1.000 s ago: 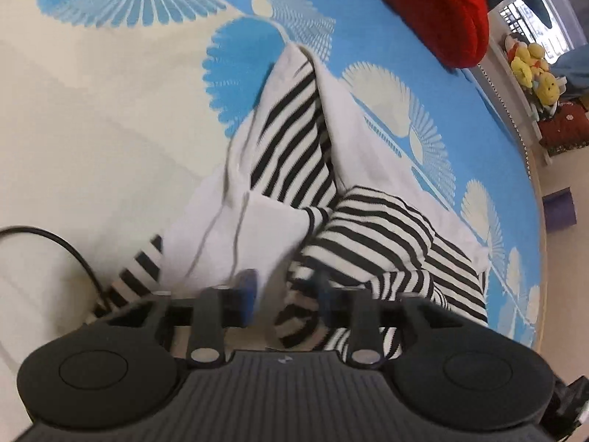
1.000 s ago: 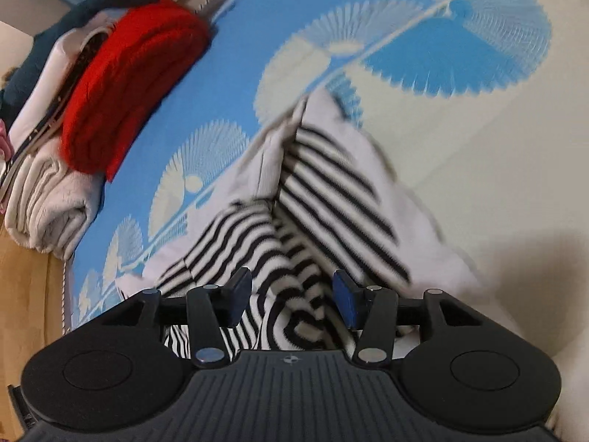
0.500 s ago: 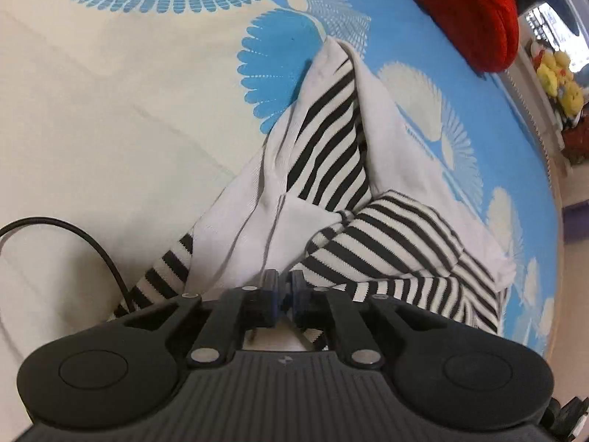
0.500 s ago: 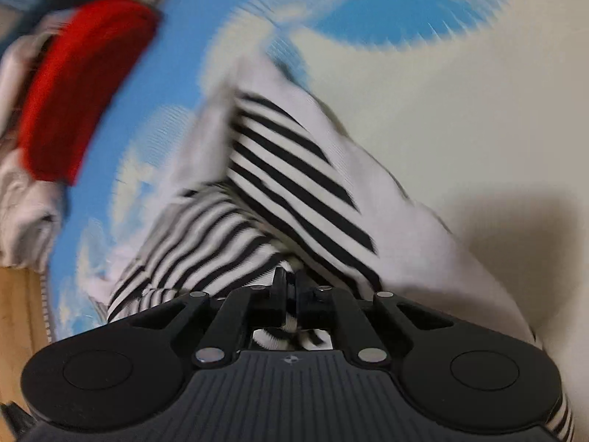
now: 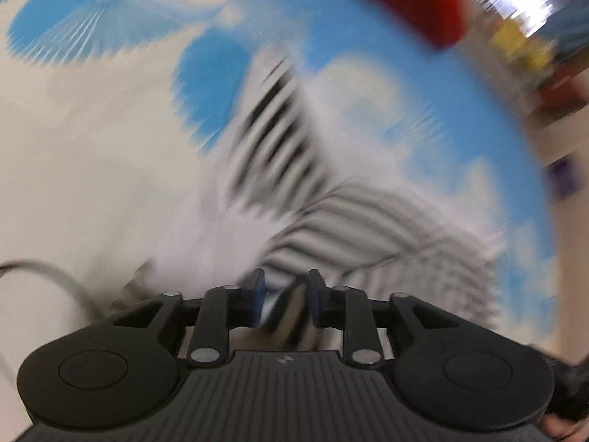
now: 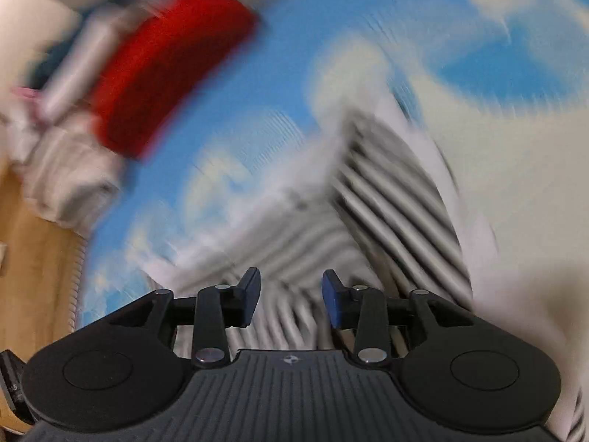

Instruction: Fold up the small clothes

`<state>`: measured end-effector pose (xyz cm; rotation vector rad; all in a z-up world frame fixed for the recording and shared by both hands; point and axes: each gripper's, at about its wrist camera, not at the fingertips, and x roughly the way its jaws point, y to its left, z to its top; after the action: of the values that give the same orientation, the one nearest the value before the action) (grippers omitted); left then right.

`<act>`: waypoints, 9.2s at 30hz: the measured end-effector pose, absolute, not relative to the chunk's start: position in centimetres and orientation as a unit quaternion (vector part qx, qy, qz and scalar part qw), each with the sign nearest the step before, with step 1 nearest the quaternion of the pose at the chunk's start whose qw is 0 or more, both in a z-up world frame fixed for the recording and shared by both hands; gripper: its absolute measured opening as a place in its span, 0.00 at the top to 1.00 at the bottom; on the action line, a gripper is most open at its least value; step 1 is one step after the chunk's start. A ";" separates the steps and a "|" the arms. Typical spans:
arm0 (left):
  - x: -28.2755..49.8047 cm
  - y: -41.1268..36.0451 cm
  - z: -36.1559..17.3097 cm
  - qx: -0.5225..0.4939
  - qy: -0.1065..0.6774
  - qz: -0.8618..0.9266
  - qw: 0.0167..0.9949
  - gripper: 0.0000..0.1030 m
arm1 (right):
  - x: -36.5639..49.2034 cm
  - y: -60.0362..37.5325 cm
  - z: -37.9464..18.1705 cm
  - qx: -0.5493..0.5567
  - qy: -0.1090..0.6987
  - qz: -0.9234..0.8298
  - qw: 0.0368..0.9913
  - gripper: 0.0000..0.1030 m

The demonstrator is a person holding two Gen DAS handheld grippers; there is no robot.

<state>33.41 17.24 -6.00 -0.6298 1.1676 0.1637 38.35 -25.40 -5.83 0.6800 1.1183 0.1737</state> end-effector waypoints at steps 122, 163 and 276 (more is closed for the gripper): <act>2.4 19.0 8.6 -0.268 0.453 -0.085 0.846 0.94 | 4.9 -42.5 7.1 0.310 0.457 0.116 0.825 0.95; 25.9 15.1 -2.3 -0.009 0.503 -0.029 0.864 0.25 | 26.7 -28.7 -5.3 -0.205 0.404 0.150 0.879 0.44; 13.3 25.6 -2.0 -0.409 0.459 0.129 0.778 0.98 | 19.1 -38.3 -3.0 0.239 0.434 0.013 0.869 0.95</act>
<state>13.26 25.58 -1.96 -0.8852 0.9925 0.2799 19.07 -38.30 -3.05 0.5001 0.9080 0.0274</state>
